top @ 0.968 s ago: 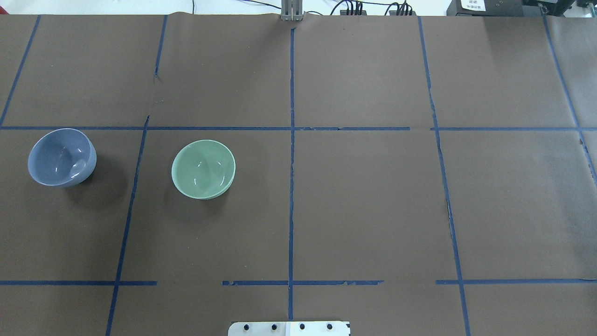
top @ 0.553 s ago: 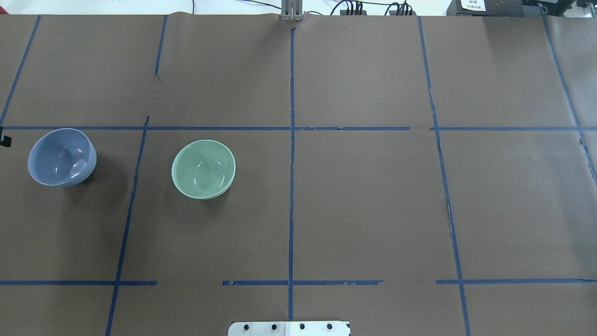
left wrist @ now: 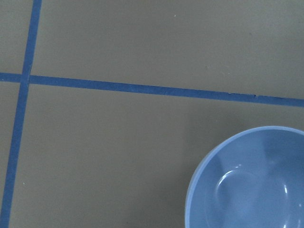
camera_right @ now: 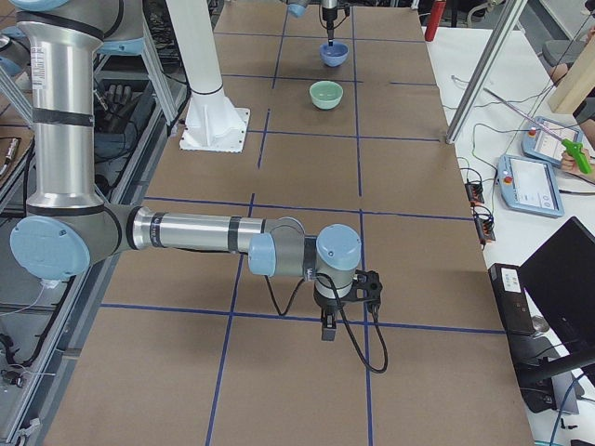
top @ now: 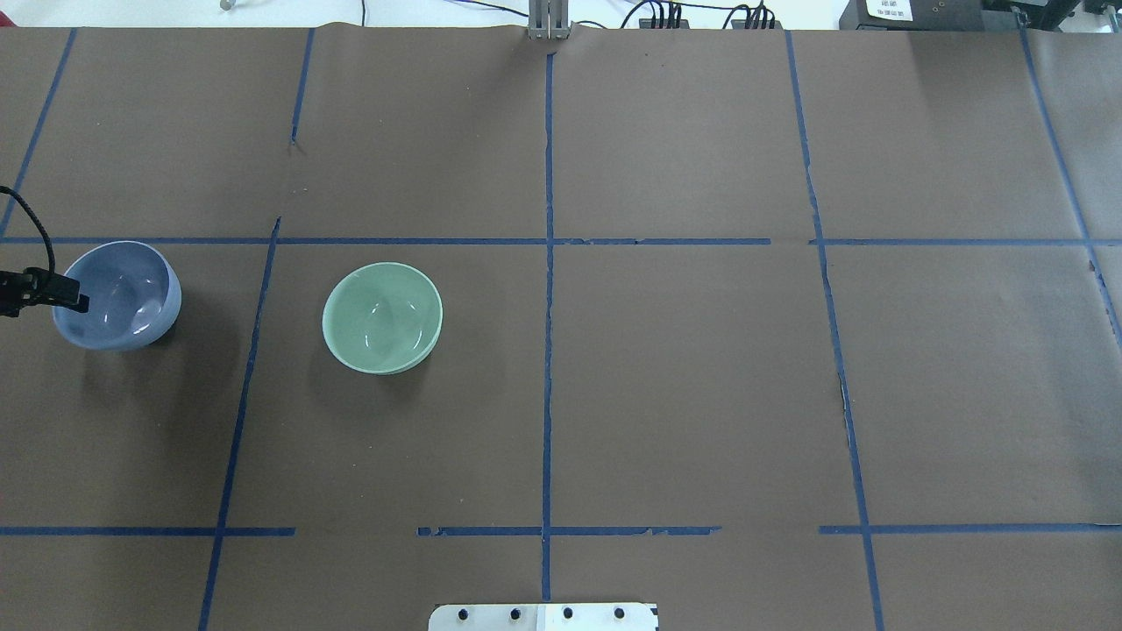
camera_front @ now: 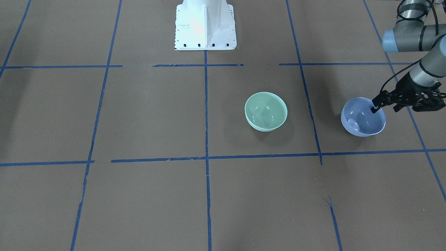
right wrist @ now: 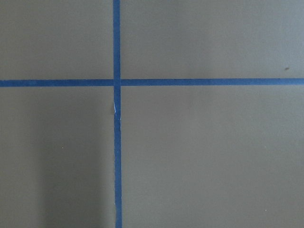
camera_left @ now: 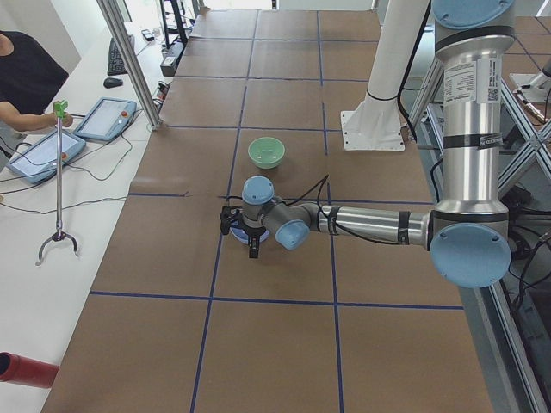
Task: Stack blue bowl on green bowl
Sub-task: 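Lower the left gripper onto the rim of the blue bowl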
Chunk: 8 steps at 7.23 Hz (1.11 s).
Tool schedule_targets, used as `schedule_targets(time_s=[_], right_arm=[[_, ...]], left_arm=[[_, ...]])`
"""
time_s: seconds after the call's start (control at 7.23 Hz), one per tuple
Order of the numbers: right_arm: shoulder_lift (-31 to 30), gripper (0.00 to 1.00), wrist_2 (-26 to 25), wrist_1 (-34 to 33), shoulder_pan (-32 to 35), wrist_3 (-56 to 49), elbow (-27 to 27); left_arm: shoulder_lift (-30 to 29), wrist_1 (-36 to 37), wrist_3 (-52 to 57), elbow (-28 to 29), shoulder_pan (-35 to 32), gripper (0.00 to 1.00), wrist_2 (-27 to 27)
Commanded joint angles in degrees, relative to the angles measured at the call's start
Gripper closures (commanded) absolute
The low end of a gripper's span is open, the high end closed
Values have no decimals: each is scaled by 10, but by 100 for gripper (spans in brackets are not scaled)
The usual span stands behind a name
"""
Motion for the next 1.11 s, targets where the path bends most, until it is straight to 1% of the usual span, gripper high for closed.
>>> schedule_targets(time_s=[0.0,0.14,0.28,0.55,0.69,0.83,0.97], right_arm=[[0,0,0,-1,0,0,0],[0,0,0,0,0,0,0],[0,0,0,-1,0,0,0],[0,0,0,0,0,0,0],[0,0,0,0,0,0,0],[0,0,0,0,0,0,0],[0,0,1,0,0,0,0]], left_arm=[[-7,-11,0,6,10,62,0],[-3,-13,5,3,8,89,0],[-3,-12,6,1,7,100,0],[3,-8,27,-7,1,100,-6],[14,3,46,-28,-17,100,-17],[17,55,82,-56,-59,100,-53],[14,168,153,-114,-94,100,-60]])
